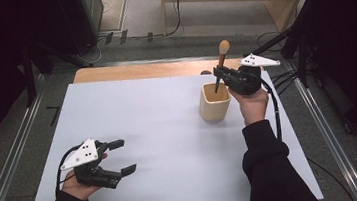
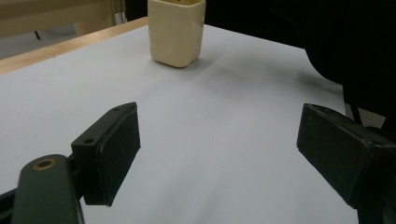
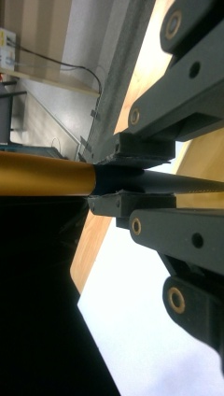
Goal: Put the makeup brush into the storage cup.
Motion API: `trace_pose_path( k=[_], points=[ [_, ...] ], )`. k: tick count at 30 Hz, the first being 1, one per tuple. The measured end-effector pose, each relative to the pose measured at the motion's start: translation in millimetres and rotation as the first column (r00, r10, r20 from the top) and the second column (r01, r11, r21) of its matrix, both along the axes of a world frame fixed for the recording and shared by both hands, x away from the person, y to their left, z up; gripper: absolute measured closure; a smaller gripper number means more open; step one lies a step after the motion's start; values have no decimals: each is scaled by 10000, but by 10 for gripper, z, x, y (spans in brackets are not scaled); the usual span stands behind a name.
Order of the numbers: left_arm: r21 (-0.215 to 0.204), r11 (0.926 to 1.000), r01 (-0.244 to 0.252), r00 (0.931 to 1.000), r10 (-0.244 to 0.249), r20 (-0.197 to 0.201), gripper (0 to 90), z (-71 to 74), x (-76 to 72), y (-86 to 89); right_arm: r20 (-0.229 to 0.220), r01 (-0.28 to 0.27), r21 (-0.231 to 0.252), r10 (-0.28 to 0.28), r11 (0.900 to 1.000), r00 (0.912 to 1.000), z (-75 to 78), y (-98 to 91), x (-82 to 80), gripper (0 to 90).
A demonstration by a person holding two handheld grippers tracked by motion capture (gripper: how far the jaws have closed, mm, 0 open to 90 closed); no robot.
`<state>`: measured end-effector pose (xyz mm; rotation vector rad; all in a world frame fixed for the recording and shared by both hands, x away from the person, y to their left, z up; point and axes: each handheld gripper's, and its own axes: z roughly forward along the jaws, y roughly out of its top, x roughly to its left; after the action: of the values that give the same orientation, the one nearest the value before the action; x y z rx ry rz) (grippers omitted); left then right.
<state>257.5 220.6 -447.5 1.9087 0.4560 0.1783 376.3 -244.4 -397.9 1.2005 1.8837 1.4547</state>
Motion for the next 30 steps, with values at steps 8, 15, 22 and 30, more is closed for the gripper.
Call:
trace_pose_path(
  k=[8, 15, 22, 30],
  points=[
    [-43, 10000, -28, 10000, 28, 0, 143, 1, 4, 8, -259, 178, 40, -177, 9998, 9995, -106, -40, 28, 786],
    [-95, 9999, -33, 10000, 33, -18, 142, 3, 3, 7, -320, 235, -150, -239, 9996, 9992, -187, -24, 31, 786],
    [-108, 9999, -32, 10000, 32, 53, 142, 6, 2, 9, -477, 240, -313, -254, 9992, 9985, -290, -9, 45, 786],
    [-140, 9999, -15, 10000, 15, 35, 142, 11, -4, 10, -687, 81, -474, -114, 9988, 9976, -339, 53, 49, 785]
  ],
)
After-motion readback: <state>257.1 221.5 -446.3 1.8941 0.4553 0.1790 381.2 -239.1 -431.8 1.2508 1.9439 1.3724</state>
